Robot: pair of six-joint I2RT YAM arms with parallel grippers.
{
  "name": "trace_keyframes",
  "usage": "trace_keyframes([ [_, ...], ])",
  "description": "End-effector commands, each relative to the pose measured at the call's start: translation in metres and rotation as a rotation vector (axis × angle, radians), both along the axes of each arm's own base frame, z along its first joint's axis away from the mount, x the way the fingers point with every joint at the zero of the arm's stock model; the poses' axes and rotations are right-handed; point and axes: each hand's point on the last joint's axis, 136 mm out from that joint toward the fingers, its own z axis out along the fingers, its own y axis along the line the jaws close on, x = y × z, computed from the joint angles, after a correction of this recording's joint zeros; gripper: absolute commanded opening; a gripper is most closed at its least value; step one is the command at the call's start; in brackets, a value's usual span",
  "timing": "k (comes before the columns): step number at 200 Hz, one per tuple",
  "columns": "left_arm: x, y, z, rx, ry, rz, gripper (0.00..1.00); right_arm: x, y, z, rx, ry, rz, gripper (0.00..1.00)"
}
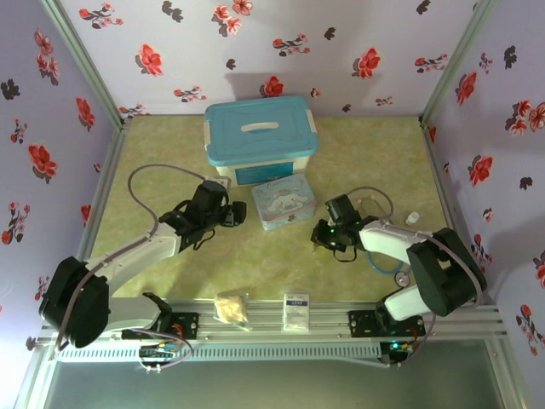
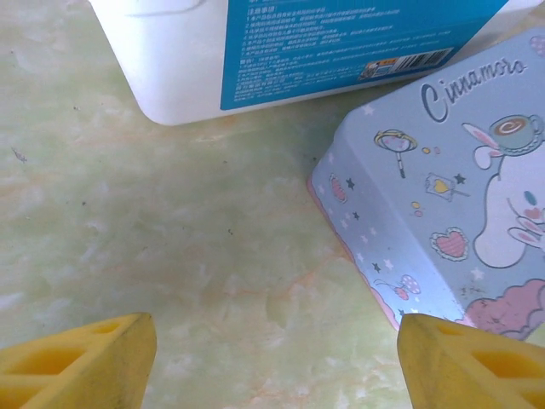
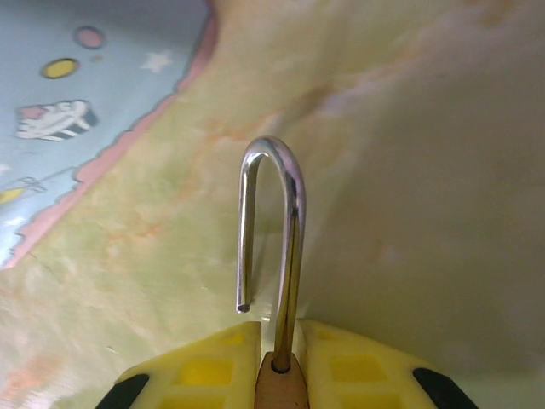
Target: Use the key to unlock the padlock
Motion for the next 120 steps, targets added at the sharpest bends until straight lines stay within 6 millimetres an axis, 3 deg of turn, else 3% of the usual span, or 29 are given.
trace_keyframes([
  [1, -0.003, 0.001, 0.012, -0.026, -0.006, 0.003, 0.77, -0.067, -0.068, -0.033, -0.278, 0.280, 0.021, 0.21],
  [26, -0.003, 0.005, 0.013, -0.026, -0.010, 0.009, 0.78, -0.059, -0.073, -0.026, -0.293, 0.276, 0.035, 0.23],
  [43, -0.002, 0.010, 0.014, -0.026, -0.013, 0.019, 0.78, -0.054, -0.074, -0.023, -0.311, 0.276, 0.042, 0.34],
  [81, -0.002, 0.019, 0.024, -0.039, -0.033, 0.042, 0.79, -0.043, -0.077, -0.015, -0.352, 0.248, 0.042, 0.33],
  [120, 0.009, 0.039, 0.040, -0.055, -0.073, 0.102, 0.86, -0.019, -0.075, 0.019, -0.354, 0.129, 0.032, 0.47],
])
